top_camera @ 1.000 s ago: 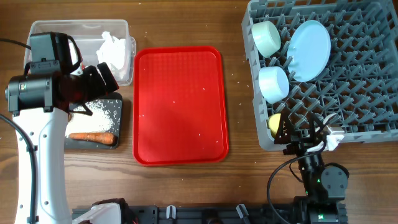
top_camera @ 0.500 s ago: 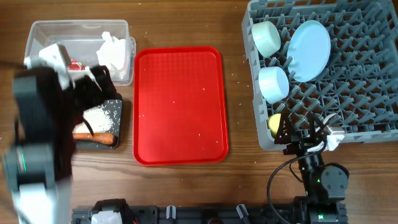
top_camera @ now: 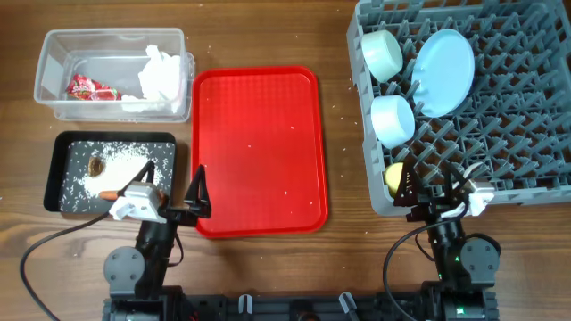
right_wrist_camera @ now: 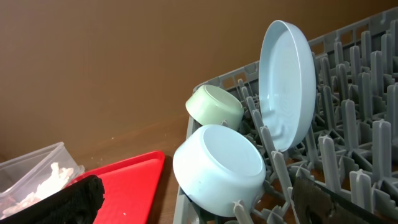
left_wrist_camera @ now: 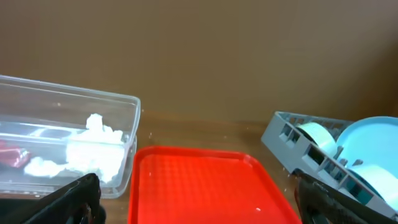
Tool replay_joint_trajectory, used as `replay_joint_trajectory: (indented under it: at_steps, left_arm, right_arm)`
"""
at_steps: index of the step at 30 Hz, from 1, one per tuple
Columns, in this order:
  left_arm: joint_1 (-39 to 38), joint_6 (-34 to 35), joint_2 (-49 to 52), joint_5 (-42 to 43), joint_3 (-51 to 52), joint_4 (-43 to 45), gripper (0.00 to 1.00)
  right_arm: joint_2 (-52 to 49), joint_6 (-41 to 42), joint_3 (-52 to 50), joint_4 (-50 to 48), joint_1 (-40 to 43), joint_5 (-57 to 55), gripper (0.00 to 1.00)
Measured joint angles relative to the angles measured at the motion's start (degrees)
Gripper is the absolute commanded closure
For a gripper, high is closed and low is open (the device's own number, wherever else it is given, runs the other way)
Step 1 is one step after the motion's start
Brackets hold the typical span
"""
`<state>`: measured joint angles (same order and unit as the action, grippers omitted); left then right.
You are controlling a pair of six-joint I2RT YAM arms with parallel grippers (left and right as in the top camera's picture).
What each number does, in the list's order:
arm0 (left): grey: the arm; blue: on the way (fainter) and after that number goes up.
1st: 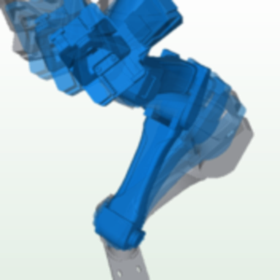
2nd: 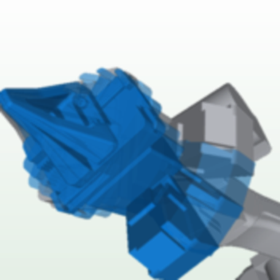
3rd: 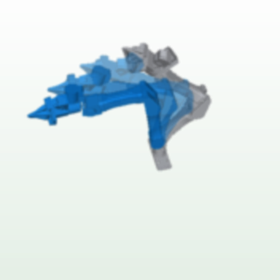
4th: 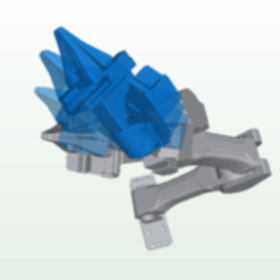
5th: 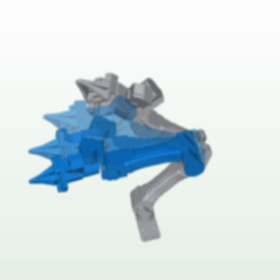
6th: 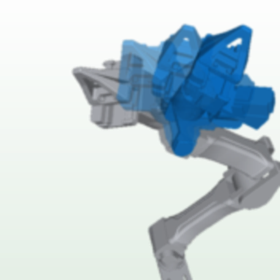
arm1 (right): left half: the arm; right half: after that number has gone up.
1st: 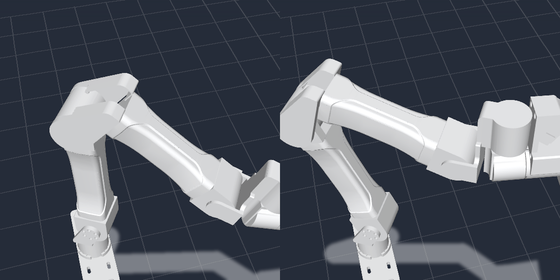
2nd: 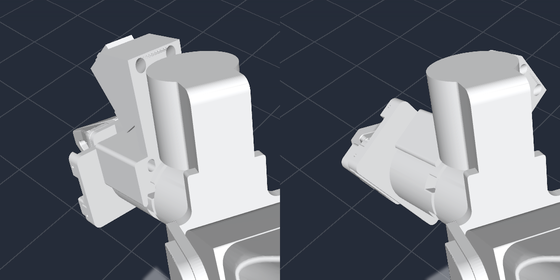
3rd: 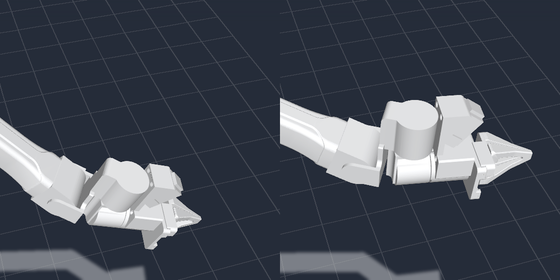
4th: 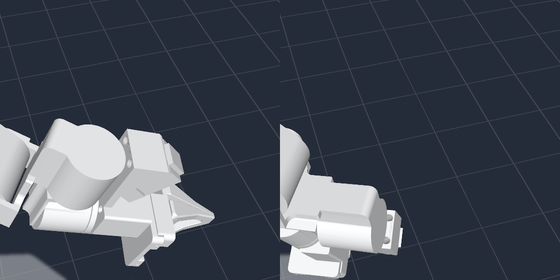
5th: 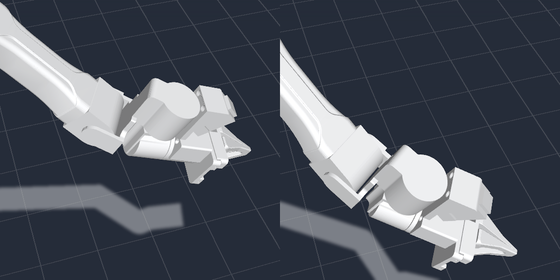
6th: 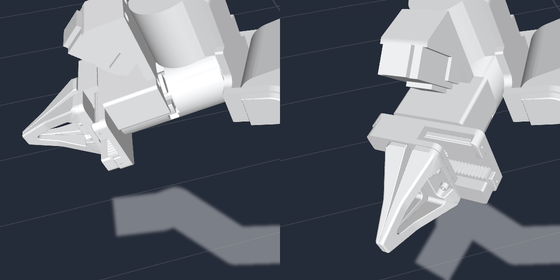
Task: Sort waste into correct bins and load items into the dishwasher rack
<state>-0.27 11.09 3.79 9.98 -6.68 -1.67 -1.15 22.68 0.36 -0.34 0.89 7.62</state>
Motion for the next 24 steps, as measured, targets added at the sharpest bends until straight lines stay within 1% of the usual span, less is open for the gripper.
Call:
replay_joint_trajectory:
  at_steps: [7,11,24]
  left_arm:
    - [0.00,0.00,-2.95,0.46,4.55,0.68,0.00]
    - [0.00,0.00,-2.99,0.46,5.88,-1.84,0.00]
    - [0.00,0.00,-3.02,0.44,5.88,-1.75,0.00]
  right_arm:
    - [0.00,0.00,0.00,0.02,0.00,0.00,0.00]
    - [0.00,0.00,0.00,0.02,0.00,0.00,0.00]
    - [0.00,0.00,0.00,0.02,0.00,0.00,0.00]
